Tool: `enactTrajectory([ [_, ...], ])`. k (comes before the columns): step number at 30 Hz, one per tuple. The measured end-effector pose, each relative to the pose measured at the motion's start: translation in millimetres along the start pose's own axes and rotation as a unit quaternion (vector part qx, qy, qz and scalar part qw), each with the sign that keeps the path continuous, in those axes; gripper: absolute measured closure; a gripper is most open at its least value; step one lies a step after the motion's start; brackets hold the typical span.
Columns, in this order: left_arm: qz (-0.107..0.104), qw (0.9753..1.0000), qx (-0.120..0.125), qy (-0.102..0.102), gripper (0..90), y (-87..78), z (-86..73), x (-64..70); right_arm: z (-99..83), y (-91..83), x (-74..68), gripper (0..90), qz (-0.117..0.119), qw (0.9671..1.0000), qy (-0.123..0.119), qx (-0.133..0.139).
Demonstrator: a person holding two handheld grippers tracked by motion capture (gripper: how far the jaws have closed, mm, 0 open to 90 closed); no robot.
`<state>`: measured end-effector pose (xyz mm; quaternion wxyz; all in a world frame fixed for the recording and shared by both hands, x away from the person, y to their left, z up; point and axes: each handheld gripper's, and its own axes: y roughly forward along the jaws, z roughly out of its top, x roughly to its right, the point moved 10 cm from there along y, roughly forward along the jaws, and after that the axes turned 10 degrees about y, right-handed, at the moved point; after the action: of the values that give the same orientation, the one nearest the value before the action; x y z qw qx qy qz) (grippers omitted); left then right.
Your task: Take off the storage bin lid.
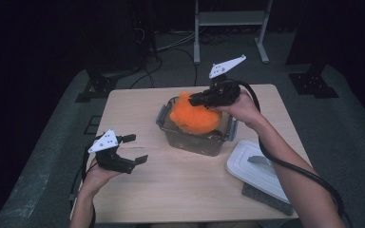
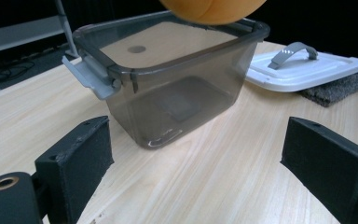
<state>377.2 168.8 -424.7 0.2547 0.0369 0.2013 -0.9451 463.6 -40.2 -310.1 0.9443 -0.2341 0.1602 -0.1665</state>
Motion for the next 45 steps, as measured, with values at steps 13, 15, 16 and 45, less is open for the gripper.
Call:
enactTrajectory([
  [13,-0.001,1.0,0.005,0.0,7.8,-0.9,2.2,-0.1,-11.0,22.3,29.7,79.9,-0.015,0.9997,0.015,-0.01],
  [15,-0.001,1.0,0.006,0.0,7.8,-1.2,3.0,0.0,-11.9,24.7,32.3,79.9,-0.015,0.9997,0.015,-0.012],
  [16,-0.001,1.0,0.006,0.001,7.9,-1.3,3.0,-0.1,-12.4,25.9,33.4,79.9,-0.016,0.9997,0.016,-0.012],
  [45,-0.002,0.9999,0.011,0.003,7.8,-1.6,7.4,1.4,-44.1,55.6,54.6,79.8,-0.013,0.998,0.041,-0.045],
])
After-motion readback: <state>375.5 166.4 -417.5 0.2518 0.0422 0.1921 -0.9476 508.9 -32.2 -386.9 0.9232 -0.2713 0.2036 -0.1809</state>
